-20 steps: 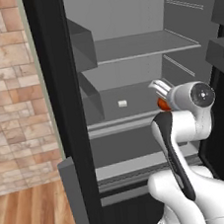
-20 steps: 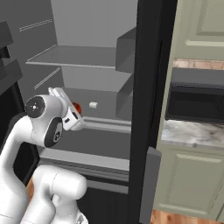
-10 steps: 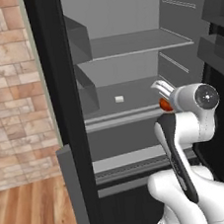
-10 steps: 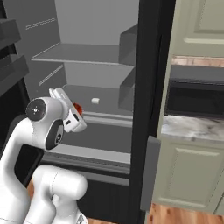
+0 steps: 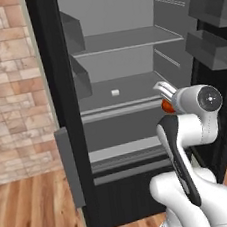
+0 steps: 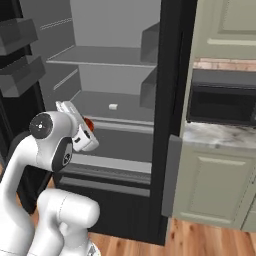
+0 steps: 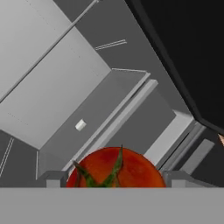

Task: Pick tomato from the fridge and place it on the plate on the counter.

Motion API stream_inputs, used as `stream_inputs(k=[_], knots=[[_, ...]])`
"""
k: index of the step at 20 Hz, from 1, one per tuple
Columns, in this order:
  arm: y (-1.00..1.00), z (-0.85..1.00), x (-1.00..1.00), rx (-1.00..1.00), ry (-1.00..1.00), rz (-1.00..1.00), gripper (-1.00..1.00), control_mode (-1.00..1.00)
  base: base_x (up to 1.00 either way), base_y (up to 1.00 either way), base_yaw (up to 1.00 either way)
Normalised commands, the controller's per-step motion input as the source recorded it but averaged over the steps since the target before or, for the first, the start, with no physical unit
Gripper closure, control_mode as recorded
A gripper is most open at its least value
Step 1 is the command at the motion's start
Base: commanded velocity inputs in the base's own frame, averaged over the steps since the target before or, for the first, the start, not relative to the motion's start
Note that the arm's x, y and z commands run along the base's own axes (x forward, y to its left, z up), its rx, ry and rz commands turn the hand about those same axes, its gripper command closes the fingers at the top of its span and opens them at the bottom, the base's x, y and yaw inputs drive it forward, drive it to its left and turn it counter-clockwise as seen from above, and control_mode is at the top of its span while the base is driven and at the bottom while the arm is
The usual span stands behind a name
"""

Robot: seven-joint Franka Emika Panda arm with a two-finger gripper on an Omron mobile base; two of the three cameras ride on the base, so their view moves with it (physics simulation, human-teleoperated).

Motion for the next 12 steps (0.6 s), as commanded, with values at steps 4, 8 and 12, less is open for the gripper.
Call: stream_inputs(k=[4, 8, 12], knots=[[0.0, 0.0, 0.0, 0.0, 0.0, 0.0, 1.0, 1.0, -0.44, -0.35, 0.0], [0.0, 0.0, 0.0, 0.0, 0.0, 0.0, 1.0, 1.0, -0.48, -0.42, 0.0], [0.0, 0.0, 0.0, 0.0, 0.0, 0.0, 1.0, 1.0, -0.49, -0.48, 0.0]])
